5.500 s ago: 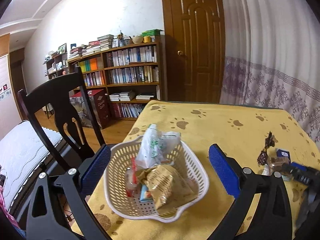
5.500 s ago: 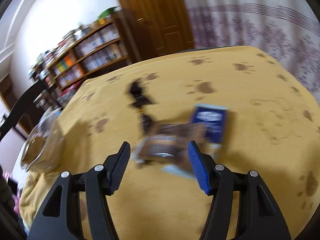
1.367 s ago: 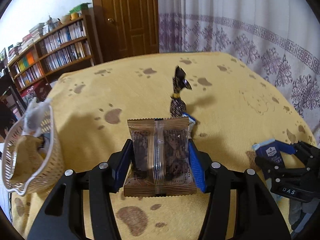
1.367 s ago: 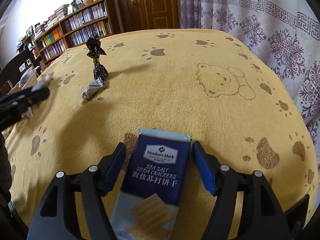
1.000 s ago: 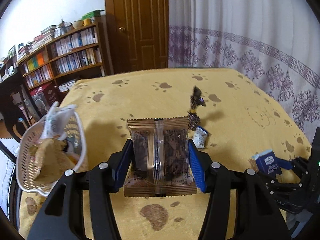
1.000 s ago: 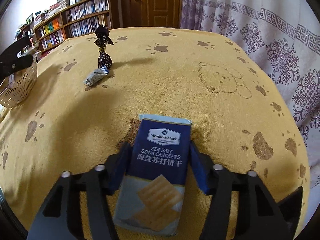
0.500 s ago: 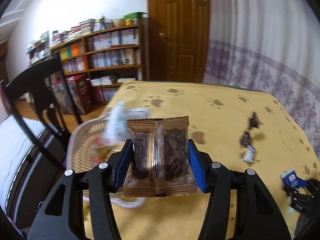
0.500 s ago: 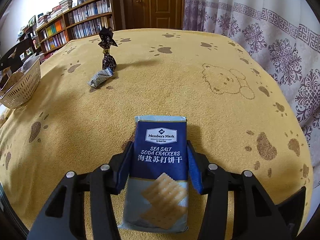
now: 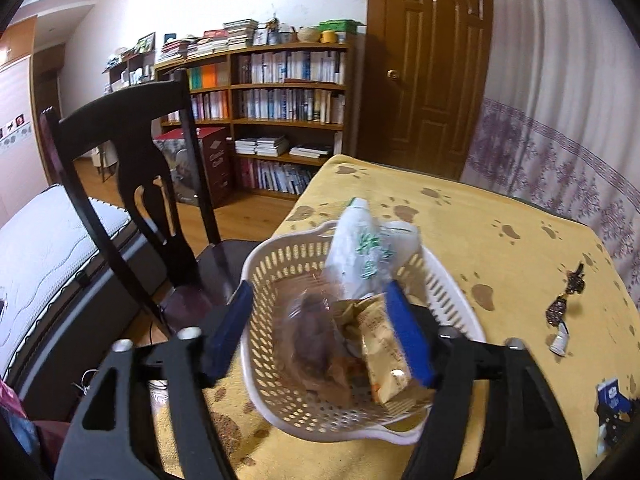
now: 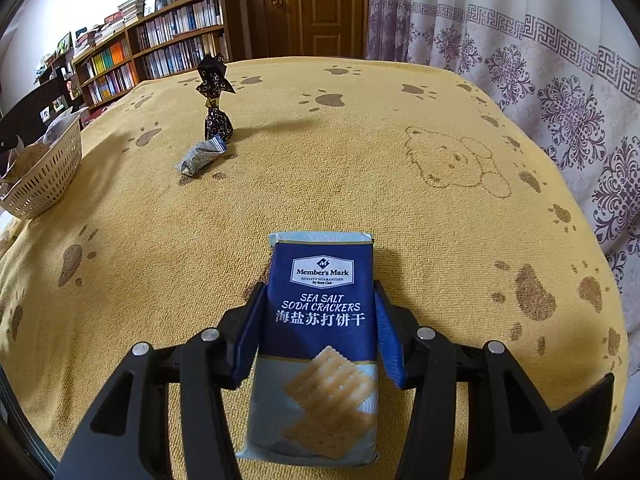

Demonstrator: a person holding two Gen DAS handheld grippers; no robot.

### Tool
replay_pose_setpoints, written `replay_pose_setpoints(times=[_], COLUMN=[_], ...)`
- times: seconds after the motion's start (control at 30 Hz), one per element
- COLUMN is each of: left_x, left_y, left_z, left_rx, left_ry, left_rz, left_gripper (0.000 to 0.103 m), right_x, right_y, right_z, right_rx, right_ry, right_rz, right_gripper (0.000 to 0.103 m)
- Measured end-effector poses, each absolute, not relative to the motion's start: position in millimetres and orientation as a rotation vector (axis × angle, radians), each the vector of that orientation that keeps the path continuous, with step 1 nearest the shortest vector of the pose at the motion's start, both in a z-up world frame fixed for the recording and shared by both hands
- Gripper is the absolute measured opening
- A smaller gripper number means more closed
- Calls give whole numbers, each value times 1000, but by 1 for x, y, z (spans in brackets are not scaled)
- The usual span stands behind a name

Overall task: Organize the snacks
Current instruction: 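Carry the brown cake packet into the white basket with the left gripper and release, then carry the blue crackers packet into the basket and open the right gripper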

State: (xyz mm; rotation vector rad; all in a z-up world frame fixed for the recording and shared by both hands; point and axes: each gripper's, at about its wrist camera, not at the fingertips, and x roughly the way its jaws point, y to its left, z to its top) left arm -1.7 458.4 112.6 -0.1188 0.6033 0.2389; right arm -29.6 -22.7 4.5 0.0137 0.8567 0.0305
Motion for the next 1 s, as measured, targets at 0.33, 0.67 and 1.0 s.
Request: replay_pose_setpoints(times=[0.33, 0.67, 1.0], left_x=[-7, -19, -35], left_y=[469, 485, 495], left_z=[118, 132, 146], left_rx=[-137, -180, -208], left_ry=[586, 541, 487], left_rz=[282, 311, 323], left_gripper=[85, 89, 90], right_x=[-29, -28, -6], right_y=[-23, -13, 54], right_z=[5, 22, 73], right_rx=[25, 187, 212], right_ry=[854, 825, 747], right_rz=[34, 184, 364], right_gripper=[51, 51, 50])
